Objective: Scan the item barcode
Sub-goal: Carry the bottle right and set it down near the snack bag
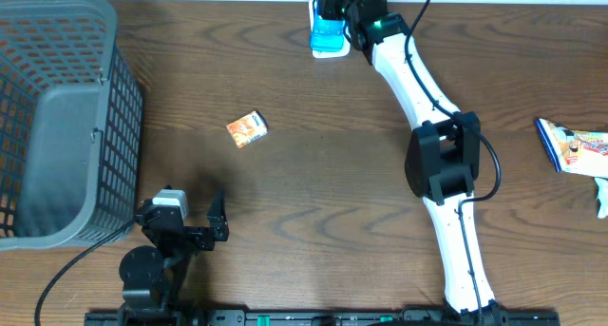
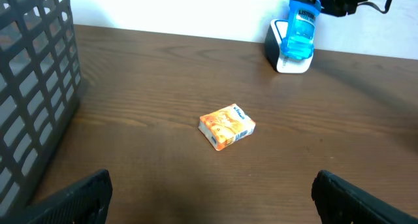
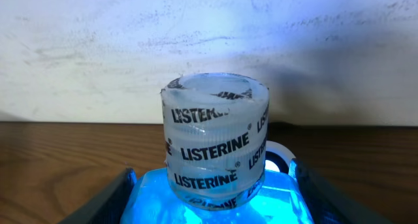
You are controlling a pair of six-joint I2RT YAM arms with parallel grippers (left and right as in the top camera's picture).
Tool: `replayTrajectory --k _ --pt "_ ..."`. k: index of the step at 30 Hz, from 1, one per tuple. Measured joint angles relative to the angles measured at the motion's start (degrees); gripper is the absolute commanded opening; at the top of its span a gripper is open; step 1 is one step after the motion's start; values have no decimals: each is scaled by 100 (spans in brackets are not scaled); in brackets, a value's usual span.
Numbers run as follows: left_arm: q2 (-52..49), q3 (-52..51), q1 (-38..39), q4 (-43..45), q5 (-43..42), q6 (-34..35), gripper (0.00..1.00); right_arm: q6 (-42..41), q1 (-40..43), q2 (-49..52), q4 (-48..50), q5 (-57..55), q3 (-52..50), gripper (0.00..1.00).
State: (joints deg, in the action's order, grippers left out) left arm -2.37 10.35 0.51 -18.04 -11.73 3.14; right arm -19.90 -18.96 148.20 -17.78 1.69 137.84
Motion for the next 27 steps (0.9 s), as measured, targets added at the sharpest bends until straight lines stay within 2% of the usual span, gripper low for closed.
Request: replayTrajectory --k 15,20,27 --pt "0 0 0 0 2 0 98 -9 -50 46 -409 -9 46 20" --pt "0 0 0 4 2 0 98 -26 33 109 -1784 2 721 21" --pt "0 0 0 2 2 0 98 85 518 142 -4350 -186 2514 24"
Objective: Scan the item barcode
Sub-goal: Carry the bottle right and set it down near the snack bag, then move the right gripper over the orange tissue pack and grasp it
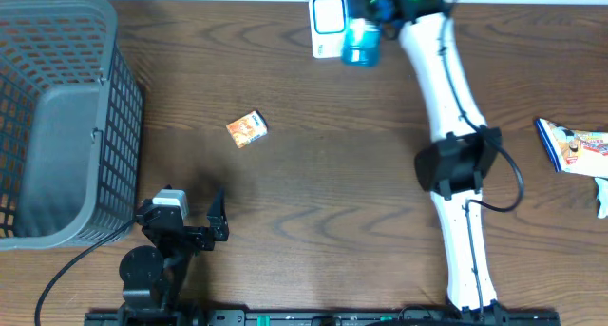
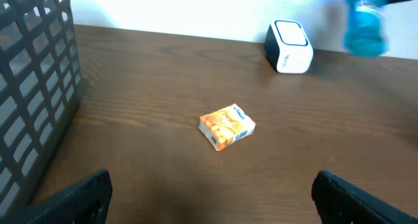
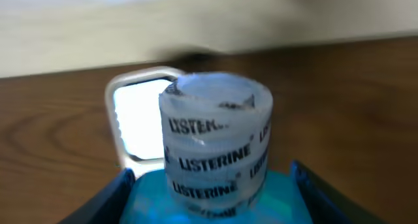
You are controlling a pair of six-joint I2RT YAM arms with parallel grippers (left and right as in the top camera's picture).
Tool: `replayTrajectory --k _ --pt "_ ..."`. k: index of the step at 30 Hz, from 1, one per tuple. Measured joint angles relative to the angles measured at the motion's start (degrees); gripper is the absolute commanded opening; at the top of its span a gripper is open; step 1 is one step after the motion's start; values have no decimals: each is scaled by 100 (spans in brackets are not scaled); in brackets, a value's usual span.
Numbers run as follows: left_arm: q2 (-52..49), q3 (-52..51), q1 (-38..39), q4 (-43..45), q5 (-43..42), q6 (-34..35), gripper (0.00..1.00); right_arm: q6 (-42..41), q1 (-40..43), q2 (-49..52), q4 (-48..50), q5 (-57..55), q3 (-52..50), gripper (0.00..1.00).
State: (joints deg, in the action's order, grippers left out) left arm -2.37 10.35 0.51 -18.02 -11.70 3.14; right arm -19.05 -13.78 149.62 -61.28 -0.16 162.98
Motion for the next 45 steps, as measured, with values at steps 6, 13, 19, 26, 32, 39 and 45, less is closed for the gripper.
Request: replayTrajectory --k 6,13,19,26,32,39,45 --pt "0 0 0 -2 0 0 98 37 802 -20 -1196 -863 271 25" --pt "0 0 -2 0 0 0 98 92 2216 -15 -1071 -1381 -831 27" --pt "0 0 0 0 0 0 98 195 3115 2 -940 -1486 -2041 41" --pt "0 0 0 -2 0 0 98 352 3834 2 -1104 -1316 -2048 88" --pt "0 0 0 -2 0 0 98 402 4186 -57 -1346 -450 -1613 99" --pt "0 0 0 -2 0 0 98 404 3866 -780 -1683 1300 -1515 99" --pt "0 0 0 -2 0 0 98 404 2599 -1115 -2214 2933 -1475 99"
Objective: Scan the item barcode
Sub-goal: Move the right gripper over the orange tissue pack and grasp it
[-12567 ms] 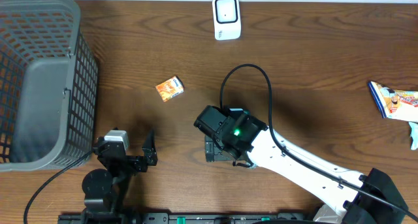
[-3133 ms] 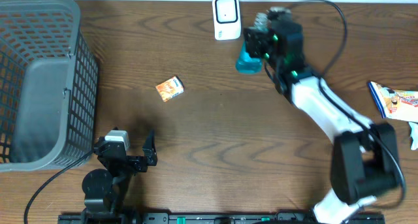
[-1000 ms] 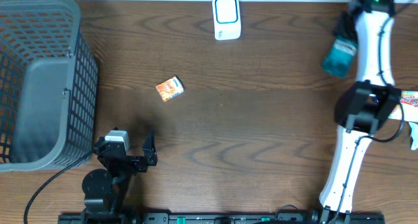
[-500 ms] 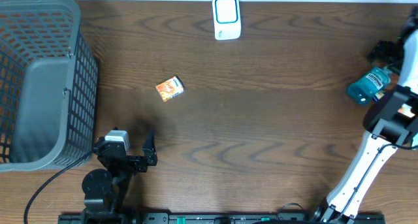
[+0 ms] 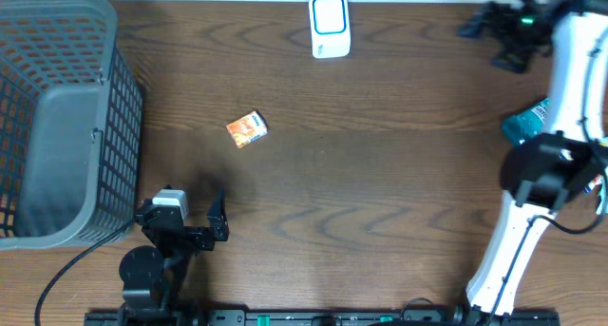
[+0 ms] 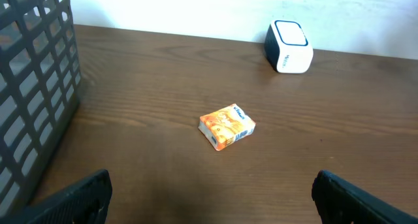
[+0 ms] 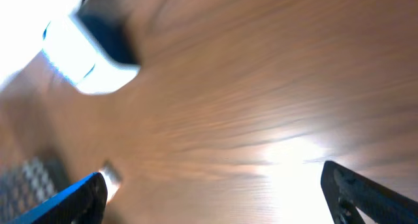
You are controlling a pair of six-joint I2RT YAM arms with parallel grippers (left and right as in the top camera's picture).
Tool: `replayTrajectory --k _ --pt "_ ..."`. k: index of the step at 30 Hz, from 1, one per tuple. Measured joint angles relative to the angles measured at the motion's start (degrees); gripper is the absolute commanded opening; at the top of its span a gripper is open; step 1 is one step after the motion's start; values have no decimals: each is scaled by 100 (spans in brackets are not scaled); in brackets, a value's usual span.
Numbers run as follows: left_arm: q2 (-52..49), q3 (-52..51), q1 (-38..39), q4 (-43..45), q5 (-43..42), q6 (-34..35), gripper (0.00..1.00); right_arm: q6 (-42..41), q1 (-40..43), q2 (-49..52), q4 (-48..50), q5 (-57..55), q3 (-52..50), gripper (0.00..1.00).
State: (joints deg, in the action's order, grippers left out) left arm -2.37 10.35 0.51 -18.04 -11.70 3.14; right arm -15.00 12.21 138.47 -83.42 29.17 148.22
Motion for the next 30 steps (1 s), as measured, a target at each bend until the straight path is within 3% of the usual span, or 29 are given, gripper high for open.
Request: replayTrajectory --k 7,15,18,21,30 --pt "0 0 0 0 0 -2 98 131 -2024 37 162 286 -802 96" --pt "0 0 -2 0 0 -2 98 195 -4133 68 1681 -385 -1598 91" --pt "0 0 0 0 0 0 98 197 -4487 68 2232 -741 -1998 88" --pt "0 0 0 0 0 -2 98 157 -4627 68 2728 -1060 -2409 79" --pt "0 0 -2 0 0 0 98 560 -4607 72 3989 -981 -3032 72"
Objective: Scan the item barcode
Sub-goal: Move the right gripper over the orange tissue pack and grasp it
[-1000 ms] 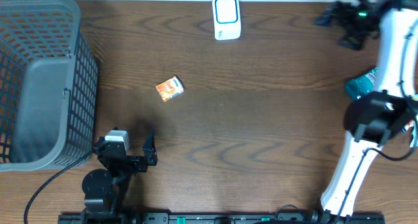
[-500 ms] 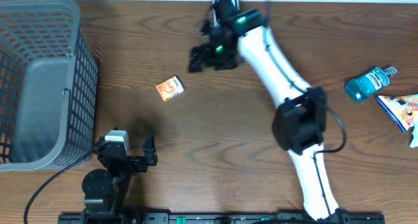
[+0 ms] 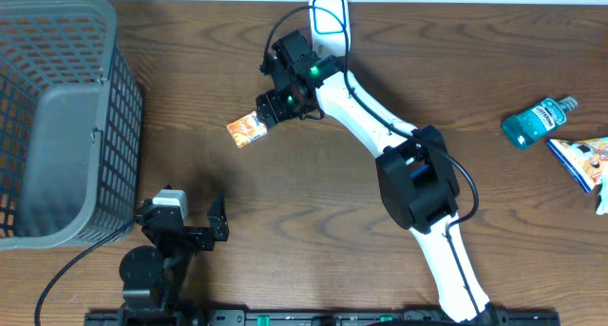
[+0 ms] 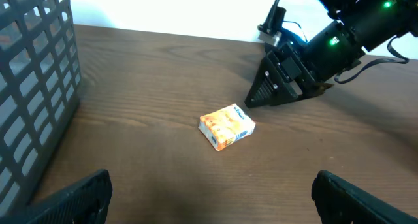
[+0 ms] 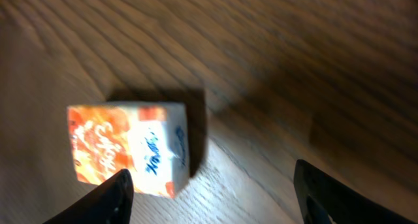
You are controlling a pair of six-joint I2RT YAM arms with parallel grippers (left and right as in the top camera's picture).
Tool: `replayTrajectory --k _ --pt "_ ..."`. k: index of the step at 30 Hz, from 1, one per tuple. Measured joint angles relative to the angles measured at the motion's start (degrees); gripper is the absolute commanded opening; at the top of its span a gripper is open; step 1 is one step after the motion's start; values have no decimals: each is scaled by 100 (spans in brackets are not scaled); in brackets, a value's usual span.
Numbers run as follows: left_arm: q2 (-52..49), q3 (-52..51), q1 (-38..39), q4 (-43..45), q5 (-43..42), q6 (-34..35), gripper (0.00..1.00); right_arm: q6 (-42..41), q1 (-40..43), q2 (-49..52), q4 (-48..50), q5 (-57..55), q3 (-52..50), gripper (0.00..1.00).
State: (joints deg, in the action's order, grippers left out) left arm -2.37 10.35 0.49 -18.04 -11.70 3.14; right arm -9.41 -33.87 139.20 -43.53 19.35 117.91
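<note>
A small orange box point(image 3: 247, 129) lies flat on the wooden table, left of centre; it also shows in the left wrist view point(image 4: 226, 126) and the right wrist view point(image 5: 127, 145). My right gripper point(image 3: 272, 105) hangs open just right of and behind the box, its fingers point(image 5: 108, 198) spread wide with only bare table between them. The white scanner point(image 3: 331, 10) stands at the back edge, partly behind the right arm. A blue Listerine bottle point(image 3: 539, 120) lies on its side at the far right. My left gripper point(image 3: 195, 233) rests open at the front left.
A tall grey mesh basket point(image 3: 57, 117) fills the left side. A printed packet point(image 3: 581, 157) lies at the right edge beside the bottle. The right arm point(image 3: 370, 117) stretches across the table's middle from front right to back centre.
My right gripper was open at the far back right corner; now it is open beside the orange box, left of centre. The bottle lies at the right. The left arm is unchanged.
First my right gripper held the Listerine bottle upright at the scanner. Then it held the bottle just right of the scanner. Later the bottle lay at the table's right side and the gripper was empty. Now that gripper is by the orange box.
</note>
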Motion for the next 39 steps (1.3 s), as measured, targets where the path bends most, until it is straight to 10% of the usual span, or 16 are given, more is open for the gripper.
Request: replayTrajectory --k 18,23,29,39 --pt "0 0 2 0 0 0 98 809 -46 439 828 1189 -103 62" --pt "0 0 2 0 0 0 98 997 -46 498 850 1576 -103 47" --pt "0 0 2 0 0 0 98 1156 -44 614 822 1843 -103 1" --pt "0 0 2 2 0 -2 98 588 70 645 772 2072 -98 2"
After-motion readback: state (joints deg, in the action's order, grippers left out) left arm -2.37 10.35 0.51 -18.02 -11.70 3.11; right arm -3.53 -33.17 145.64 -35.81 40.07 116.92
